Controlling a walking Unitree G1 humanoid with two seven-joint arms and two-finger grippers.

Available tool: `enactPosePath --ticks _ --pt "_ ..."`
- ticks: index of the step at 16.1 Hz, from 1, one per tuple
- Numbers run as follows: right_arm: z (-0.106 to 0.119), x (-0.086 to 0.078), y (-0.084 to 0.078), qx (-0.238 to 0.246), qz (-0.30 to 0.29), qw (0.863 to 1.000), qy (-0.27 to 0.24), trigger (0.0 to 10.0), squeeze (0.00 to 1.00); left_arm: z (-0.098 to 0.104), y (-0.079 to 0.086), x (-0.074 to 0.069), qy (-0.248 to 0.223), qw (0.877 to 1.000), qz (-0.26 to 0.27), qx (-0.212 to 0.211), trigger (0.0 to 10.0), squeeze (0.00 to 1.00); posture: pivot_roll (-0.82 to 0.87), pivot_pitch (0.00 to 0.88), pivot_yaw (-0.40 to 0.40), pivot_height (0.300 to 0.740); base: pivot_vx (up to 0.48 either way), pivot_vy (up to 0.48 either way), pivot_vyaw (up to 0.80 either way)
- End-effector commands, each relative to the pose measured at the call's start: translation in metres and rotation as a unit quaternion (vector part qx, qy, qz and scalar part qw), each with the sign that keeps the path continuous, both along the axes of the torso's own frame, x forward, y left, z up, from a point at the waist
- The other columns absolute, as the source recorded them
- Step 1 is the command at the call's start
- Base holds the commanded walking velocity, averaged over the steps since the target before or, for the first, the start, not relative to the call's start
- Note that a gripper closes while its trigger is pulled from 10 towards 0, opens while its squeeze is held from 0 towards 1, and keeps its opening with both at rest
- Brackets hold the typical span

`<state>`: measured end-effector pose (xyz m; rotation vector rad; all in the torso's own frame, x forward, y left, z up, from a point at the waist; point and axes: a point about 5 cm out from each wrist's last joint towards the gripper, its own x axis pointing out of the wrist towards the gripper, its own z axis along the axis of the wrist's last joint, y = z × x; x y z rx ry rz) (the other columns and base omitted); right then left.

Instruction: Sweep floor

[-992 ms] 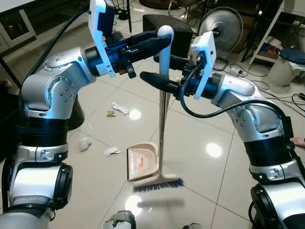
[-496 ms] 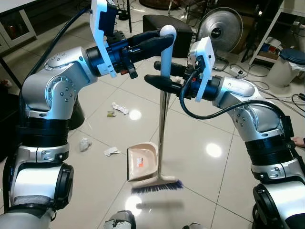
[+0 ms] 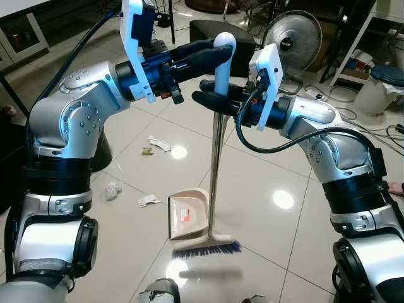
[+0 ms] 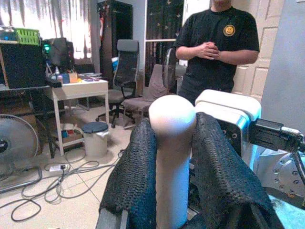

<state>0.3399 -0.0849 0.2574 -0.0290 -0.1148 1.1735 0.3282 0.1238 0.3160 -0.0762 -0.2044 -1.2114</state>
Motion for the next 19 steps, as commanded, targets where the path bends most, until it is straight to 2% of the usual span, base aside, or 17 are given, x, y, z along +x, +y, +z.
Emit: enactPosePath --ticks 1,8,9,10,19 --pt "0.0084 0.0000 0.0029 -0.003 0.010 1.000 -0.019 0.0 0.00 0.0099 -0.0062 -0.0063 -0.021 1.000 -0.019 -0.003 0.0 0.00 -0.05 0.044 0.015 0.740 0.000 0.000 0.00" --pt "0.0081 -0.0016 0.0014 0.002 0.008 1.000 -0.021 0.0 0.00 0.0081 -0.0042 -0.0040 -0.032 0.999 -0.007 0.009 0.0 0.00 -0.05 0.041 0.021 0.740 0.000 0.000 0.00" --pt "0.0084 -0.0020 0.0016 0.004 0.007 1.000 -0.022 0.0 0.00 0.0068 -0.0041 -0.0030 -0.026 1.000 -0.004 0.008 8.2 0.00 -0.06 0.042 0.033 0.740 0.000 0.000 0.00" --pt "0.0081 -0.0031 0.0019 0.003 0.009 1.000 -0.022 0.0 0.00 0.0057 -0.0045 -0.0024 -0.010 1.000 -0.011 -0.003 10.0 1.00 -0.06 0.041 0.034 0.740 0.000 0.000 0.00" --pt "0.0081 -0.0038 -0.0026 0.002 0.002 1.000 -0.027 0.0 0.00 0.0065 -0.0006 0.0000 0.002 0.998 -0.047 -0.034 10.0 1.00 -0.07 0.009 0.068 0.740 0.000 0.000 0.00"
